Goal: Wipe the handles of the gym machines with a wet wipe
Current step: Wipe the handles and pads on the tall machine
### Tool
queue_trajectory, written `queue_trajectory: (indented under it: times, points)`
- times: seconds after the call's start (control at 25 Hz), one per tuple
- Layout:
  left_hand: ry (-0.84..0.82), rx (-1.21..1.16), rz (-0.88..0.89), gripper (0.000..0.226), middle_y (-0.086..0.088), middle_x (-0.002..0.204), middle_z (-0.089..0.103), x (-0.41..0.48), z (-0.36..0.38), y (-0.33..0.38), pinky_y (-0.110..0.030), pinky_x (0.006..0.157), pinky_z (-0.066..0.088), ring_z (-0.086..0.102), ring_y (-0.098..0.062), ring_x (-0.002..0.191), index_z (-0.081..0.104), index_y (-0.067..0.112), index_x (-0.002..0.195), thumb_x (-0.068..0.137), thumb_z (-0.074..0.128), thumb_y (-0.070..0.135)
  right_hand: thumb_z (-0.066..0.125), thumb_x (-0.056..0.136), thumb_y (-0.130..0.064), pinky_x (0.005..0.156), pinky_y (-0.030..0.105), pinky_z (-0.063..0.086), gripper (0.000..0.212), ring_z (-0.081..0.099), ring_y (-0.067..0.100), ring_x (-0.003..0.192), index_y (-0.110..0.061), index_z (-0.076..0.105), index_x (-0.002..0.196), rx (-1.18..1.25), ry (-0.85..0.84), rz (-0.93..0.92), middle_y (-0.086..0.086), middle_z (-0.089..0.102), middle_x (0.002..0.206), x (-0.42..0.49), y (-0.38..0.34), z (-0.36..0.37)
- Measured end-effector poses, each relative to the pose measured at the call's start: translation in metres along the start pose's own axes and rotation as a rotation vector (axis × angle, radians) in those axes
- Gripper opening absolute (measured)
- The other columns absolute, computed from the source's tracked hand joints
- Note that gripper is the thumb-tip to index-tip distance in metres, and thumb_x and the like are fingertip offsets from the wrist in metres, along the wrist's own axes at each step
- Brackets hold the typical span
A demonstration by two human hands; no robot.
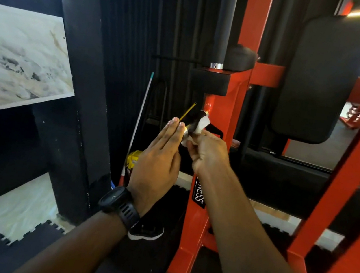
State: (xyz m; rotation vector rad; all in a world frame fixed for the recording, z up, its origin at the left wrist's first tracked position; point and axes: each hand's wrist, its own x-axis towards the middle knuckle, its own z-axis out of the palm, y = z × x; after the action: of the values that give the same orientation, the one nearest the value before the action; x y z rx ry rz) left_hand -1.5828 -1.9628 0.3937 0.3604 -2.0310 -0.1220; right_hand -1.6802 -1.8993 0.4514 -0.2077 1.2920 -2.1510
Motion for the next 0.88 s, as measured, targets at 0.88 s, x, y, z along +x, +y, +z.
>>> queue_trajectory:
  times: [0.88]
  points:
    - [-0.016, 0.111, -0.101, 0.057, 0.001, 0.159, 0.027, -0.003, 0.006, 0.015, -0.009, 0.115, 0.019, 0.024, -0.009, 0.148, 0.039, 0.009, 0.151, 0.096, 0.053, 0.002, 0.058, 0.096, -0.002, 0.103, 0.023, 0.047, 0.029, 0.063, 0.015, 0.118, -0.005, 0.069, 0.123, -0.423, 0.039, -0.956, 0.007, 0.069, 0.123, 0.038, 0.024, -0.003]
